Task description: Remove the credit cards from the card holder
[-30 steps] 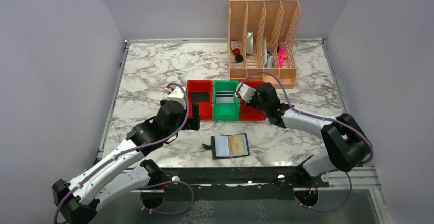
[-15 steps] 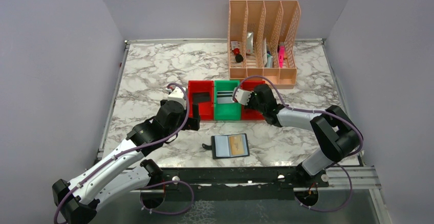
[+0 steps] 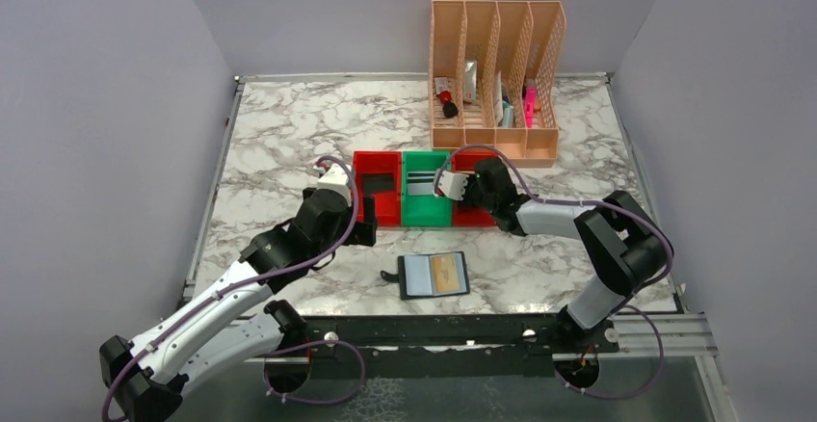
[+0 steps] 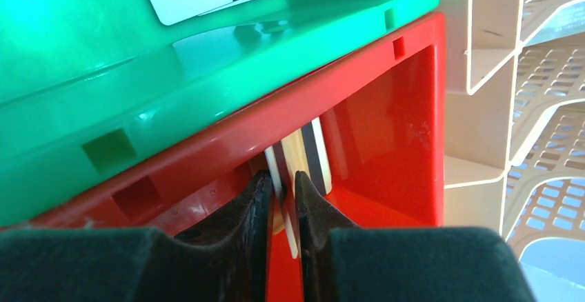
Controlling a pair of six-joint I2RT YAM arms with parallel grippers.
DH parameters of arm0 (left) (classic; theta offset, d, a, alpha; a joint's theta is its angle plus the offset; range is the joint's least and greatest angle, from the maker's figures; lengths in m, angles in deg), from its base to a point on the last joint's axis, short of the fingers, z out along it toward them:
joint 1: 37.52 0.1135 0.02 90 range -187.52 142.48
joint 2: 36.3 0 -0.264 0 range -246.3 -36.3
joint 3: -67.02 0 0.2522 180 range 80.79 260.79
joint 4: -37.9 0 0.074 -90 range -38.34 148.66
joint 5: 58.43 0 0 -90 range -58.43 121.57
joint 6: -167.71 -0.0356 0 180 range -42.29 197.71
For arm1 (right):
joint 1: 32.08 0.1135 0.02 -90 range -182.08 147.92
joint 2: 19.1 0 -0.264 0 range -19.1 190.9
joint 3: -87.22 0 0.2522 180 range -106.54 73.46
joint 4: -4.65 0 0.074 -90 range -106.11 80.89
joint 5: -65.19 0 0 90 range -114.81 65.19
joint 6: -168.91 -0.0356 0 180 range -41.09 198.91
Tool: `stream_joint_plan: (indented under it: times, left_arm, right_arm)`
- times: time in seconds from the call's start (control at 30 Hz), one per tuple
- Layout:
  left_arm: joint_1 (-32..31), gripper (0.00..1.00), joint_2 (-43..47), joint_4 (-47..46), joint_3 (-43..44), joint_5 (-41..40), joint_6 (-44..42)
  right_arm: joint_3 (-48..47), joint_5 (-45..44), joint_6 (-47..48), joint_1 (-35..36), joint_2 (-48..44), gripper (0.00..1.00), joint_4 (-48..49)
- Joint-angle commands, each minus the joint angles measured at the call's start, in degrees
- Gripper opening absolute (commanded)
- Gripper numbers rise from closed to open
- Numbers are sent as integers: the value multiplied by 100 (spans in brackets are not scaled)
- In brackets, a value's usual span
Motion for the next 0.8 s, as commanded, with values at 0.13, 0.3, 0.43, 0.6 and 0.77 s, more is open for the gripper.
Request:
stream_joint_plan:
  times: [0.13,0.3,0.43,0.6,0.77]
  left_arm:
    - [11,99,-69,3,32,140,-78]
    - [11,99,-119,-2,33,175,-87]
    - [11,99,-133,0,31,176,-100]
    - [11,99,-132,1,33,176,-88]
    - [10,99,-160,4,31,151,-96]
  right_arm:
    - [-214,493,-124,-3,-39,34,-593]
    - [-192,278,-158,-3,-71,34,-461]
    - [-148,190,-341,-3,-229,35,-281]
    - [-161,212,-940,-3,-787,38,-164]
    - [-254,149,-2867,-3,-1285,36,-240]
